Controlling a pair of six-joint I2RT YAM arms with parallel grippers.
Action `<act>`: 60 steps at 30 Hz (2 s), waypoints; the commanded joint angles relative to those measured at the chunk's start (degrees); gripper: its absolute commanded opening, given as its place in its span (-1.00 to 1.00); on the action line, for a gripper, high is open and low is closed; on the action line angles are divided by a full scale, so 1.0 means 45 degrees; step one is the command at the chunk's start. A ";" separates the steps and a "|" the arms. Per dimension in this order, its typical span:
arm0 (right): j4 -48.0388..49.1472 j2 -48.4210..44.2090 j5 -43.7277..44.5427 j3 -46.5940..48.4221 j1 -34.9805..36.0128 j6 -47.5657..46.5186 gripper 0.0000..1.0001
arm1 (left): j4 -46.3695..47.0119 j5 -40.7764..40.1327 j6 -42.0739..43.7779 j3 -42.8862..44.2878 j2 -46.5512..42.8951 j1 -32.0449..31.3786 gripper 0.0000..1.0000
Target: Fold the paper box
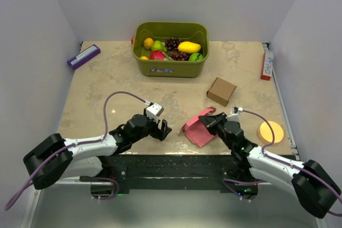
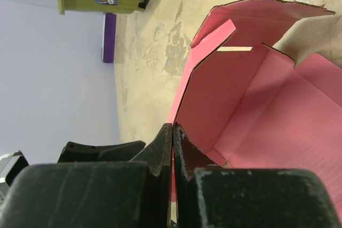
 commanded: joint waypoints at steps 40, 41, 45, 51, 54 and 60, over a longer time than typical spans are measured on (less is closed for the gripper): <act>-0.1755 0.0045 0.0835 -0.0008 -0.0015 0.0058 -1.00 | 0.5937 -0.0144 0.1576 0.2353 0.6212 -0.2567 0.39; -0.1736 0.0064 0.0815 0.0011 -0.0015 0.0038 -1.00 | 0.5976 -0.0182 0.1576 0.2314 0.6173 -0.2587 0.42; -0.1755 0.0084 0.0776 0.0011 -0.0015 0.0058 -1.00 | 0.6211 -0.0163 0.1770 0.2275 0.6231 -0.2665 0.51; -0.1755 0.0103 0.0756 -0.0008 -0.0015 0.0077 -1.00 | 0.6231 -0.0475 0.2181 0.2626 0.6660 -0.2685 0.48; -0.1755 0.0103 0.0718 -0.0008 -0.0015 0.0077 -1.00 | 0.6425 -0.0788 0.2356 0.2724 0.6914 -0.2685 0.46; -0.1833 0.0123 0.0659 -0.0067 -0.0015 0.0077 -1.00 | 0.7480 -0.1061 0.2513 0.2782 0.7188 -0.2704 0.37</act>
